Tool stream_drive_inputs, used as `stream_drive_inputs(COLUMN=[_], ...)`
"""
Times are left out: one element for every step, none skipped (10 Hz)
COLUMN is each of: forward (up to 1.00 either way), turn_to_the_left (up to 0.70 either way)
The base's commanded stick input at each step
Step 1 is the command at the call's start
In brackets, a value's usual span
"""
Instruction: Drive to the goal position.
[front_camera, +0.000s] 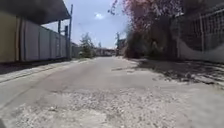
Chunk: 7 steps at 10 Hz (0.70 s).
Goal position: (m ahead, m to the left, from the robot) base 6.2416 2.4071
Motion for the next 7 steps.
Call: stream_drive_inputs(forward=[0.7, 0.7, 0.7, 0.7, 0.7, 0.7, 0.7], turn_to_the_left=[-0.35, -0.22, 0.0, 0.0, 0.0, 0.0, 0.0])
